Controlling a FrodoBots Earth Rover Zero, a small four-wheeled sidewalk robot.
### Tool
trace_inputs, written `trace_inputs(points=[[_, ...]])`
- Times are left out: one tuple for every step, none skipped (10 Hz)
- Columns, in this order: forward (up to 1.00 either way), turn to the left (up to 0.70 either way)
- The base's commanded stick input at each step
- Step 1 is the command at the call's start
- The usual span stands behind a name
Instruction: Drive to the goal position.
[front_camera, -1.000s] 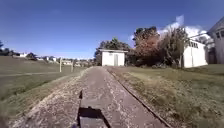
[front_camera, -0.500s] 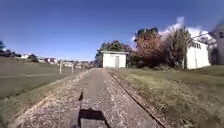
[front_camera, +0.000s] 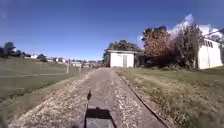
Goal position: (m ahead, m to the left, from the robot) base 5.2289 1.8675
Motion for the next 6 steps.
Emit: trace_inputs(points=[[0.70, 0.00], [0.70, 0.00], [0.70, 0.00], [0.70, 0.00], [0.70, 0.00], [0.70, 0.00]])
